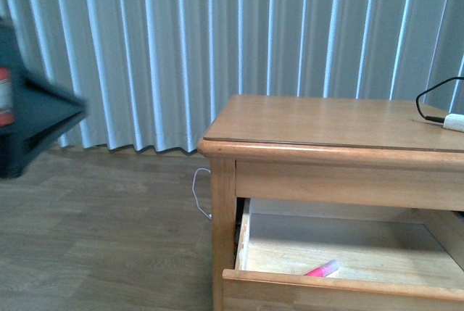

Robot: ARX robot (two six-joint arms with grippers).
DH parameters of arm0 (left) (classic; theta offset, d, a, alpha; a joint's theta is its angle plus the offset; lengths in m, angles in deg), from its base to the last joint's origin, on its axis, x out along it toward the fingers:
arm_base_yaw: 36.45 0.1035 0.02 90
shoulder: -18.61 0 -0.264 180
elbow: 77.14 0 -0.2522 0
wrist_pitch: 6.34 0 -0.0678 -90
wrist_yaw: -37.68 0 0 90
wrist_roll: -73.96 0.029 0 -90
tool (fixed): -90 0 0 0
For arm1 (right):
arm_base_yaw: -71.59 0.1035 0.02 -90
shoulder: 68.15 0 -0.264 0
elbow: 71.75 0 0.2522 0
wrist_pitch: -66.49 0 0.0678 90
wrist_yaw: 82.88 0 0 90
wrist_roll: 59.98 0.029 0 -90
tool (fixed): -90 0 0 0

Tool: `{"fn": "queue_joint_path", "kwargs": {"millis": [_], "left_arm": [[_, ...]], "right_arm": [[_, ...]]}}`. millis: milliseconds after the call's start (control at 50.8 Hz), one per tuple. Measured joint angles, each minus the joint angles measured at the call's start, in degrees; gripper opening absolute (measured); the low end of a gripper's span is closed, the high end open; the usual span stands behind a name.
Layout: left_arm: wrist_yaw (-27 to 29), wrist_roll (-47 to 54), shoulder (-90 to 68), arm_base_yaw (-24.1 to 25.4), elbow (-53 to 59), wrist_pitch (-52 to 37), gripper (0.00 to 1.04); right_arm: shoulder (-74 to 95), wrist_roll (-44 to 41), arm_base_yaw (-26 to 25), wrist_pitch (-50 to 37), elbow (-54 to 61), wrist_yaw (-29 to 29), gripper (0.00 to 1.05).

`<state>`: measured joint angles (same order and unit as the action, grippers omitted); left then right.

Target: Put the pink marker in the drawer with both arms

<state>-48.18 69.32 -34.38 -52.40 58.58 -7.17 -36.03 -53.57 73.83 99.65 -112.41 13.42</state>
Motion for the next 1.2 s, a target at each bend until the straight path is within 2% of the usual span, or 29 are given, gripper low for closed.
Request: {"fn": "queue_joint_path", "kwargs": {"millis": [138, 236, 413, 453, 551, 847, 925, 1004, 1201], "left_arm": [[6.49, -3.06, 12.5, 1.49, 7.74, 4.94, 0.98], [6.82, -5.35, 18.82, 1.57, 11.17, 7.04, 0.98], [6.97, -6.51, 19.58, 1.53, 11.41, 7.02, 0.98], [8.85, -4.63, 19.87, 1.46, 12.7, 3.89, 0.93], [7.98, 0.52, 22.23, 3.08, 16.55, -1.88, 0.75], [2.49, 3.8, 29.62, 9.03, 23.37, -1.6, 0.18], [-2.67, 4.04, 31.26, 12.92, 24.2, -0.9, 0.05], [-3.58, 4.2, 32.83, 15.54, 25.24, -0.28, 0.04], [-4.15, 4.22, 36.26, 15.78, 26.97, 1.42, 0.04]], "right_arm": [[0.0, 0.0, 0.0, 0.0, 0.0, 0.02, 0.96], [0.0, 0.02, 0.0, 0.0, 0.0, 0.0, 0.96], [0.02, 0.02, 0.0, 0.0, 0.0, 0.0, 0.96], [0.0, 0.02, 0.0, 0.0, 0.0, 0.0, 0.96], [0.0, 0.0, 0.0, 0.0, 0.0, 0.02, 0.96], [0.0, 0.0, 0.0, 0.0, 0.0, 0.02, 0.96], [0.0, 0.02, 0.0, 0.0, 0.0, 0.0, 0.96], [0.0, 0.02, 0.0, 0.0, 0.0, 0.02, 0.96], [0.0, 0.02, 0.0, 0.0, 0.0, 0.0, 0.96]]}}
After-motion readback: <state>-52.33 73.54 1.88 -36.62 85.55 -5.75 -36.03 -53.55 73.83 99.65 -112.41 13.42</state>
